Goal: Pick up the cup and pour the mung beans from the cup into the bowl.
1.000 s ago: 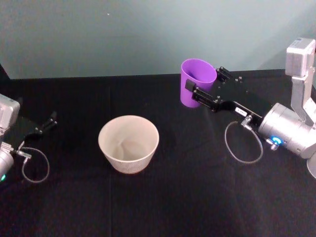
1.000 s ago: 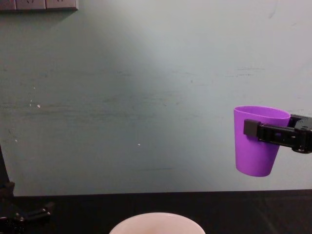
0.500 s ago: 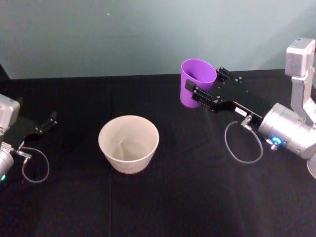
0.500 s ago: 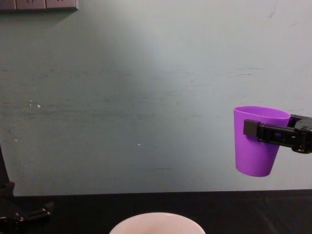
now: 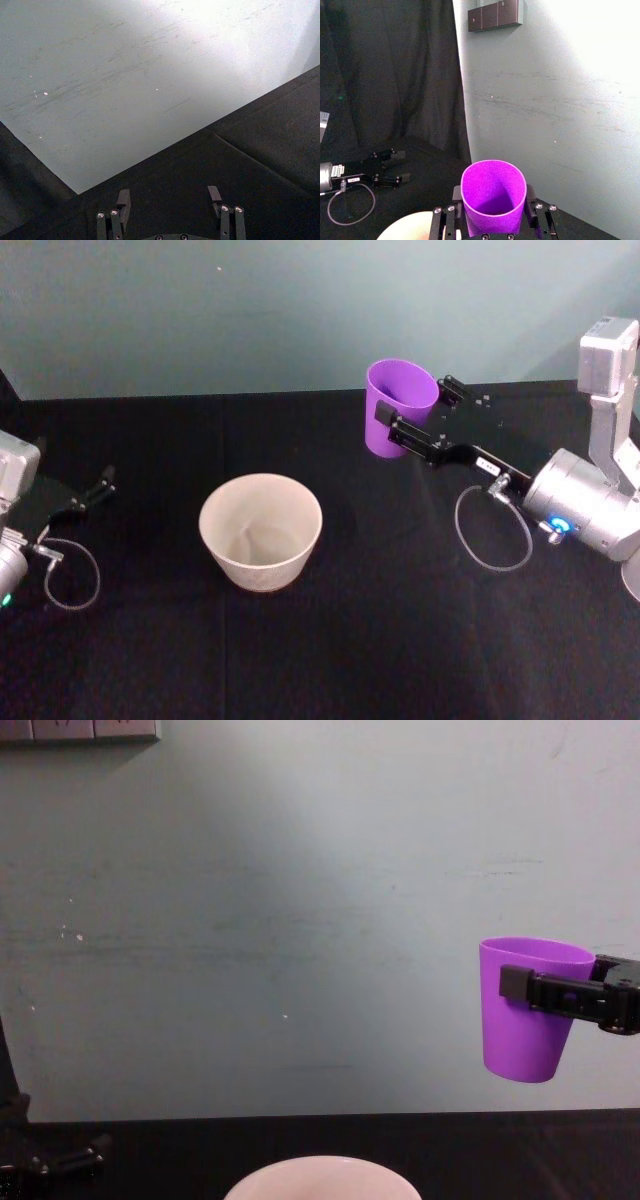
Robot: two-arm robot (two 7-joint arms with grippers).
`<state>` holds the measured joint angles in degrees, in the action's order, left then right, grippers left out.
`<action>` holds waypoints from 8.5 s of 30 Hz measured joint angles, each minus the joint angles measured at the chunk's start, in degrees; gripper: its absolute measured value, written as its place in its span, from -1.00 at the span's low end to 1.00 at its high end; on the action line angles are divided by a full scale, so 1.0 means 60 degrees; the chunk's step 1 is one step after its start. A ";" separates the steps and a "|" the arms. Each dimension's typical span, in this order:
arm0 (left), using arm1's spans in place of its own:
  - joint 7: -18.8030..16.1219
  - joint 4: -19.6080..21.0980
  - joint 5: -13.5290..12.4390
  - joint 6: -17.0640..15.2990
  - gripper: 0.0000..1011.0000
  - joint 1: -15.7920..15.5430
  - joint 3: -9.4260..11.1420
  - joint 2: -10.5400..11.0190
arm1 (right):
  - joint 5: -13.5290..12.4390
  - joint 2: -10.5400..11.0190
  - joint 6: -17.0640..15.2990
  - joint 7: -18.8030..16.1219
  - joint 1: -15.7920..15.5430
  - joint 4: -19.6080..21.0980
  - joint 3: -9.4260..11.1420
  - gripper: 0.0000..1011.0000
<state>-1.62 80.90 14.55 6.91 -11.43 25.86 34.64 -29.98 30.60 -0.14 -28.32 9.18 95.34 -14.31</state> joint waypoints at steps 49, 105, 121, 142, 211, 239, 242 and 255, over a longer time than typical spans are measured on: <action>0.0000 0.0000 0.0000 0.0000 0.98 0.0000 0.0000 0.0000 | -0.0001 0.0000 0.0000 -0.0001 0.0000 0.0000 0.0000 0.42; 0.0000 0.0000 0.0000 0.0000 0.98 0.0000 0.0000 0.0001 | -0.0001 0.0000 0.0000 -0.0001 0.0000 0.0000 0.0000 0.42; 0.0000 0.0000 0.0000 0.0000 0.98 0.0000 0.0000 0.0000 | -0.0001 0.0000 0.0000 -0.0001 0.0000 0.0000 0.0000 0.42; 0.0000 0.0000 -0.0001 0.0000 0.98 0.0000 0.0000 0.0000 | -0.0001 0.0000 0.0000 -0.0001 0.0000 0.0001 0.0000 0.42; 0.0000 0.0000 -0.0001 0.0000 0.98 0.0001 -0.0001 0.0000 | -0.0001 0.0000 0.0000 -0.0001 0.0000 0.0001 0.0000 0.42; 0.0000 0.0000 0.0000 0.0000 0.98 0.0000 0.0000 0.0000 | 0.2480 -0.0490 0.0930 0.0641 0.1374 -0.1820 -0.1411 0.42; 0.0000 0.0000 0.0000 0.0000 0.98 0.0000 0.0000 0.0000 | 0.3166 -0.0459 0.1347 0.0784 0.1406 -0.1973 -0.1587 0.42; 0.0000 -0.0001 0.0000 0.0000 0.98 0.0000 0.0000 0.0000 | 0.7150 -0.0103 0.2855 0.2305 0.1412 -0.1815 -0.2341 0.42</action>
<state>-1.62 80.90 14.55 6.91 -11.43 25.86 34.64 12.92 29.99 16.99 -14.49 17.66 84.45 -28.35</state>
